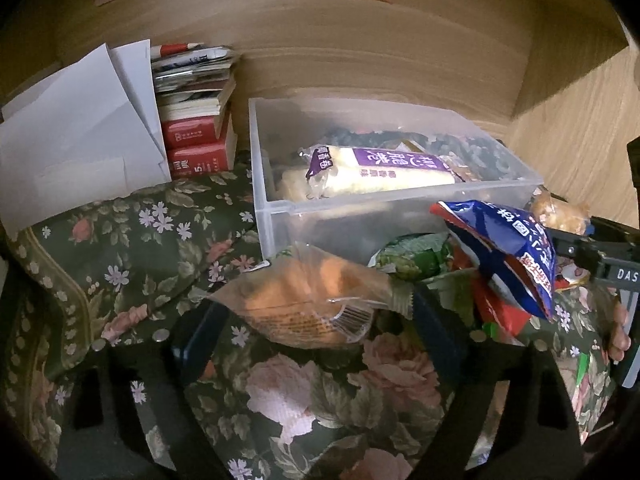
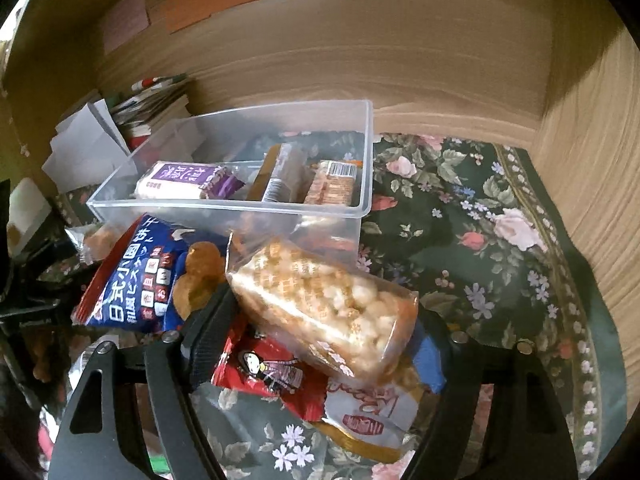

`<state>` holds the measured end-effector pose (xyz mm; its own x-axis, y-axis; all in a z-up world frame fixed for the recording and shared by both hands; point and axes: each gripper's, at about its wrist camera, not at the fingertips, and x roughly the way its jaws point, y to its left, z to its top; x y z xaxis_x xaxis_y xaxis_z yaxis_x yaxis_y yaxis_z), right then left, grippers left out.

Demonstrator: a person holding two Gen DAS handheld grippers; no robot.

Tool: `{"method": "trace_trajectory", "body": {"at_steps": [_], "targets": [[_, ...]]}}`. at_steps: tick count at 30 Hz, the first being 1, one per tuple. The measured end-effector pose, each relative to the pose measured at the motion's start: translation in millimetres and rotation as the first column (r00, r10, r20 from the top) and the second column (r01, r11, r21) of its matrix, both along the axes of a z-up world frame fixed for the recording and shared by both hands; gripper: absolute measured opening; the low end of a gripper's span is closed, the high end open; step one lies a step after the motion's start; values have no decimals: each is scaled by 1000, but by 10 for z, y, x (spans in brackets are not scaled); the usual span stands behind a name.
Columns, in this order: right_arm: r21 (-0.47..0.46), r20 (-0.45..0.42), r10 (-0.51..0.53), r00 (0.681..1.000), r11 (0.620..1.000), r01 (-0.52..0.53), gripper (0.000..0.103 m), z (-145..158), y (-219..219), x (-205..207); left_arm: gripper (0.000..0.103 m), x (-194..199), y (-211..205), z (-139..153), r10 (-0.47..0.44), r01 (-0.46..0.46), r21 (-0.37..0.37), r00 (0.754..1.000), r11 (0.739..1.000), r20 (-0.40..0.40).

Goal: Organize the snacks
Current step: 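Grasp the orange snack bag with the left tool while the right tool grasps the peanut-brittle bag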

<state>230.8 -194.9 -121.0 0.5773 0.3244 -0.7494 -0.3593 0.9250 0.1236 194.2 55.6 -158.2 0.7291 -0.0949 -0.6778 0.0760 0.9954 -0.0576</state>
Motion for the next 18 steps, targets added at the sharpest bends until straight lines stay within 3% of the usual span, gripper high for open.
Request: {"method": "trace_trajectory", "body": {"at_steps": [4,5,10,18], "targets": [[5,8,0,1000,1000,0,70,10,-1,-20,71,-54,-52,8,-8,7,33,1000,999,12],[5,10,0,1000,1000,0,69,14,-3,-31,60,-76,-55,15,-6,5,38,1000,999,18],[10,22,-1,1000,1000,1,69,57,-40,-105,57,-123,33,53,4,-4,-10,1000,1000,12],[23,66,-11,998,1000,9,68,246,-147,-231,54,-301,99,210,22,-20,-24,998,1000,54]]}}
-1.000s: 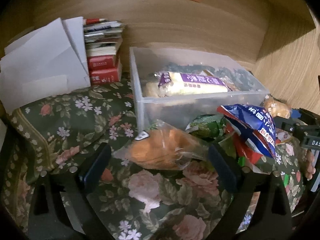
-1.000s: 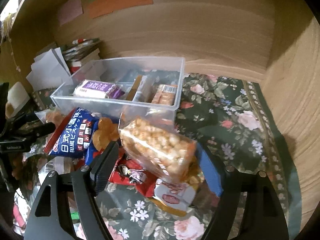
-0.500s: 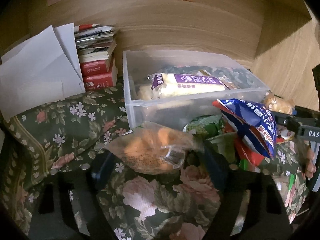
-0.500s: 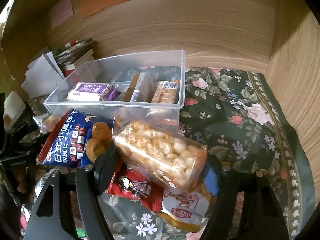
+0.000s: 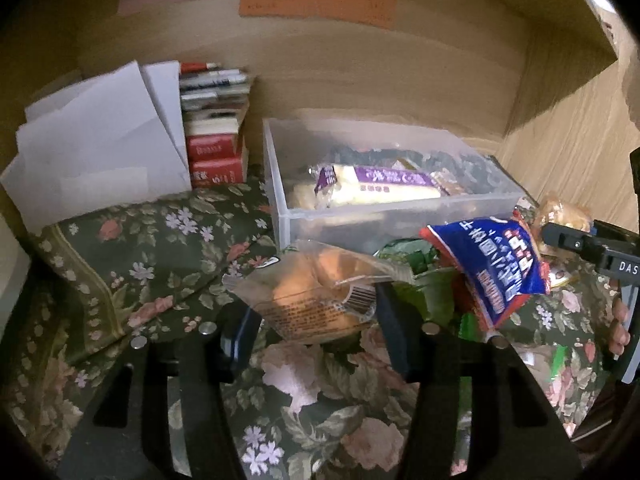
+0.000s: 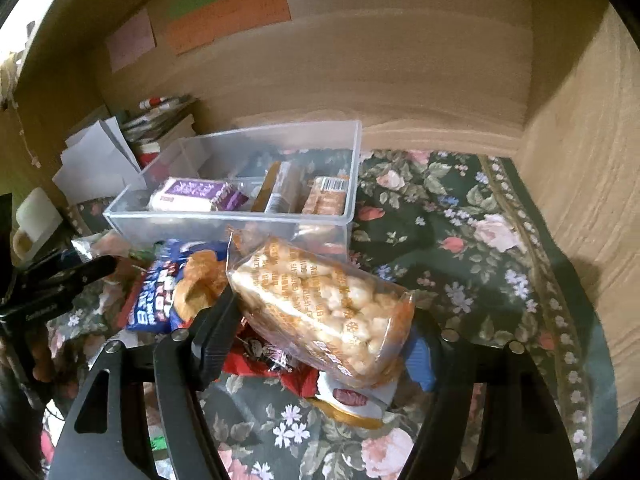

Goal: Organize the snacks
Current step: 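Grasp the orange snack bag with the left tool while the right tool grasps the peanut-brittle bag, then lower both held bags into the clear plastic box and open both tools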

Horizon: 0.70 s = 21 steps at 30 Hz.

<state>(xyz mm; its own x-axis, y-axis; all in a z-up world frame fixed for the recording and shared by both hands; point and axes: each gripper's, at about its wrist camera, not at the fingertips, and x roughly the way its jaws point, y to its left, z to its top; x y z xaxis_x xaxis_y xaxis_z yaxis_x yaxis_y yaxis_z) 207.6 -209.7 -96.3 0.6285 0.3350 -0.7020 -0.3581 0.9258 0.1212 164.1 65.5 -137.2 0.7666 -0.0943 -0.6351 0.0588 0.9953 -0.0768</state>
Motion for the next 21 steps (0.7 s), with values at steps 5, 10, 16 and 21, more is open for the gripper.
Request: {"method": "trace_trajectory", "body": {"at_steps": [5,10,16,21], "targets": [[10,37,-1,999,1000,0,68,145,-3,-33,54,-117,18,212,7,-7,-9,999,1000,47],[14,90,-2,996,1000,0,68,289,14,-70,54,-184,22,453,11,-10,-13,994,1000,108],[28,146,-12,989,1000,8,68,465,4,-76,54,-153,22,694,13,-10,-21,985,1000,170],[27,187,-2,982,1000,-4,68,614,72,-6,54,-31,-16,836,11,-8,-14,979,1000,201]]}}
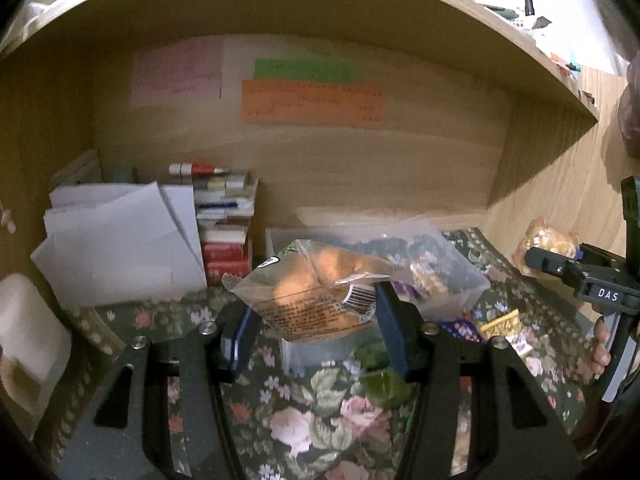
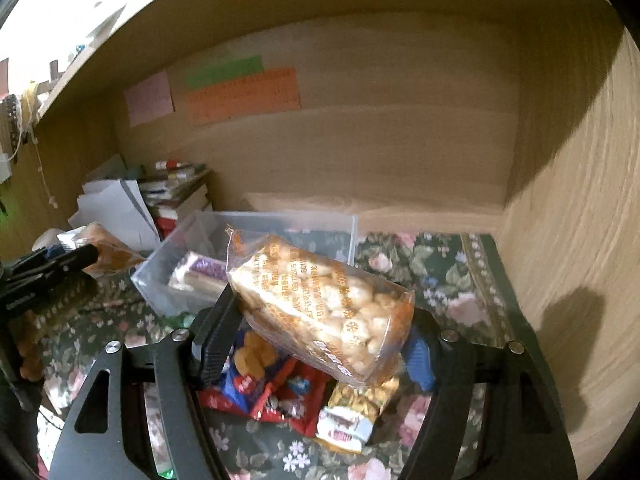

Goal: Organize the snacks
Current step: 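Lower both held bags into the clear plastic box and open both tools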

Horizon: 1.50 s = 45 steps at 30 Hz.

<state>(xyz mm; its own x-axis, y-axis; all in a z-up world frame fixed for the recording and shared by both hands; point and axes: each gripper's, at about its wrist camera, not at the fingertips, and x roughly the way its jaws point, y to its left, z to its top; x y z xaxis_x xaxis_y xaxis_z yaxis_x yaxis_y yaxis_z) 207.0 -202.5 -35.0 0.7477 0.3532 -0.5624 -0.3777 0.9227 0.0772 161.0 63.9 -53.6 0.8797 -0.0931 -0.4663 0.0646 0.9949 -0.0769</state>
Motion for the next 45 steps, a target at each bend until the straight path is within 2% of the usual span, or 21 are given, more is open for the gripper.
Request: {"method": "trace_trajectory", "body": {"at_steps": [12,25,31,38,42,45], "targets": [[-11,26,54,998,999,-53,68,119,323,387,55,417,-103,88,7,-7,23,1000,1000,8],[-95,-110,87,990,991,-98,68,-266,683,1007,55,989,-101,-211,4,-2,18,995,1000,-98],[-127,-160,86,983,986,-107,68,-414,761,1147,56,1160,-100,-366,7,-4,26,990,1000,-138],[-138,-186,91,978,983,-117,69,-479,776,1172,58,1178,-155,-404,20,-14,41,988,999,-152],[-152,-161,95,982,981,-120,73,-419,789,1106,66,1122,-157,-348,12,-8,31,990,999,-143],[-152,-134,101,986,981,-121,77,-347,770,1024,67,1047,-157,-273,6,-4,19,992,1000,-127]]}}
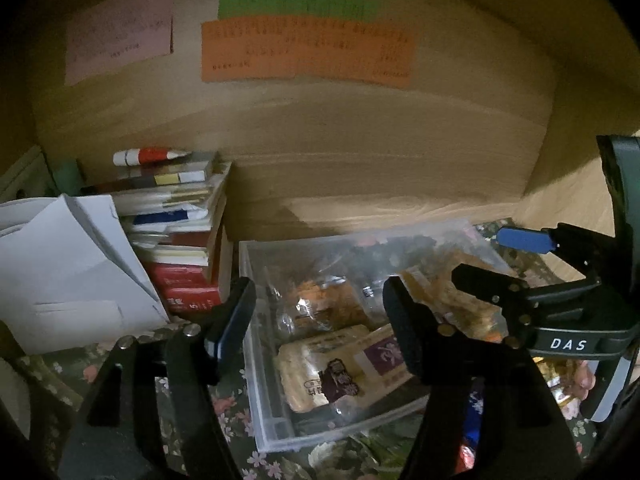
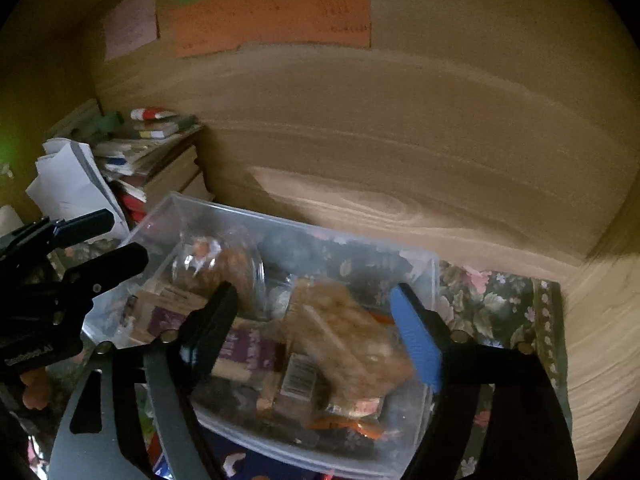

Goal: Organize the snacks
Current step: 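Lower both held bags into the clear plastic box and open both tools, then move both tools back toward the remaining snacks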

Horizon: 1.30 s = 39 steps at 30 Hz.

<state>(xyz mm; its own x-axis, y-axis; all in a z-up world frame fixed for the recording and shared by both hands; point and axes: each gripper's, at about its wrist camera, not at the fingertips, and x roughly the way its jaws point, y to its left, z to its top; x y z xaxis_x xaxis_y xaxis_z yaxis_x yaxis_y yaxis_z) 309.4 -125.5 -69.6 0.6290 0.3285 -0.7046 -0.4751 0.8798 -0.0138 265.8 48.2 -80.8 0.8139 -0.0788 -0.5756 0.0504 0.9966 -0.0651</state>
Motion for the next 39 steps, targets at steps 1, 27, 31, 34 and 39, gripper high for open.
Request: {"method": "trace_trajectory", "body": {"at_steps": [1,27,31,34,39], "targets": [[2,9,3,1000,1000,-3,77,28,-11,-34,67,-33,6,34,-1,1,-3,1000,1000,7],[16,38,-135,990,991,134,85,-94,-1002,-979,80,-919,-168,-424,-57,56,-12,991,998,-121],[14,-18,-175,984,984,175,85,-295,-1127,-978,80,-939,-246,-547,-73,70,-26,986,997,-152],[18,-62,-194,979,981,195,85,-430,-1218,-984,80,-936,-310,-622,-79,75,-29,982,997,-170],[8,-107,-203,973,979,205,84,-586,-1276,-996,80,-843,-388,-763,-79,73,-34,975,997,-210]]}}
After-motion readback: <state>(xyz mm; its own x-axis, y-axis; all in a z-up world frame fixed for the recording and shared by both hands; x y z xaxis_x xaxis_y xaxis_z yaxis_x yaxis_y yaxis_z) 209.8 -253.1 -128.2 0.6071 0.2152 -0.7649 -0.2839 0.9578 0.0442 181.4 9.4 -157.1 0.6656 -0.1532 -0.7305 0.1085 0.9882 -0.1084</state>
